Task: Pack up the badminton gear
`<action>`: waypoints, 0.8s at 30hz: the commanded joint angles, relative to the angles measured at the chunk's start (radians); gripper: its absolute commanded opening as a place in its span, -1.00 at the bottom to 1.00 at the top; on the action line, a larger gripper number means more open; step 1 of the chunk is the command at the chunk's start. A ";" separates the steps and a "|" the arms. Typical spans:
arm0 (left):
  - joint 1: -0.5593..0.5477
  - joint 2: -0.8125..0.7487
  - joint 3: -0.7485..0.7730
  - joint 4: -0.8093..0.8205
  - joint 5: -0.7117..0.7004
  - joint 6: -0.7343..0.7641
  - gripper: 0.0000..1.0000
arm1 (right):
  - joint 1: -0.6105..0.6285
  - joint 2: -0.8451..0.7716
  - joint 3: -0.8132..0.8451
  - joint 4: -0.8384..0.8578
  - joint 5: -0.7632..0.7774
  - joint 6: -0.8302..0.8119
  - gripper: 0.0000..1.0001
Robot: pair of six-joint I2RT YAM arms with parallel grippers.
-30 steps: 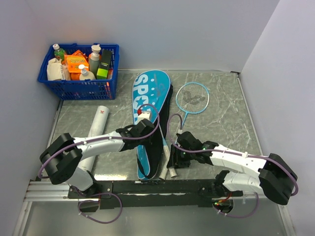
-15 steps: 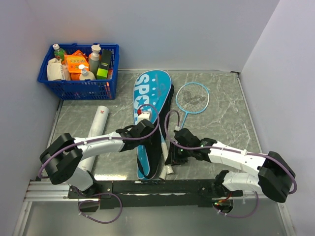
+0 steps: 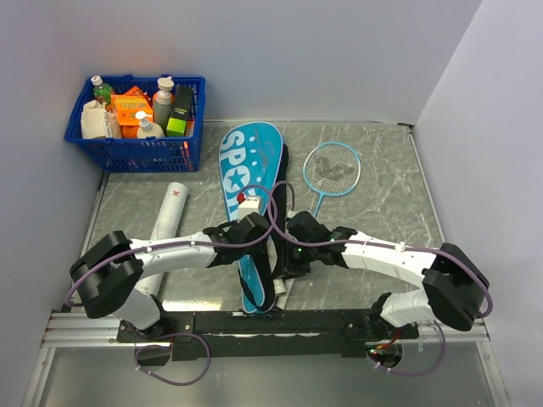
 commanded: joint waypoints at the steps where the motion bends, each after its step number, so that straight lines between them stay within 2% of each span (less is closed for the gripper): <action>1: -0.046 -0.032 -0.006 0.022 0.040 -0.052 -0.98 | -0.002 0.026 0.052 0.222 0.001 0.059 -1.00; 12: -0.063 -0.018 -0.024 0.028 0.000 -0.100 -0.98 | -0.002 0.026 0.076 0.226 0.009 0.098 -1.00; 17: -0.069 -0.020 -0.029 0.016 -0.025 -0.127 -0.98 | 0.000 0.028 0.113 0.177 0.027 0.084 -1.00; 24: -0.077 -0.075 -0.047 0.020 -0.043 -0.180 -0.98 | 0.003 0.104 0.054 0.346 0.009 0.147 -1.00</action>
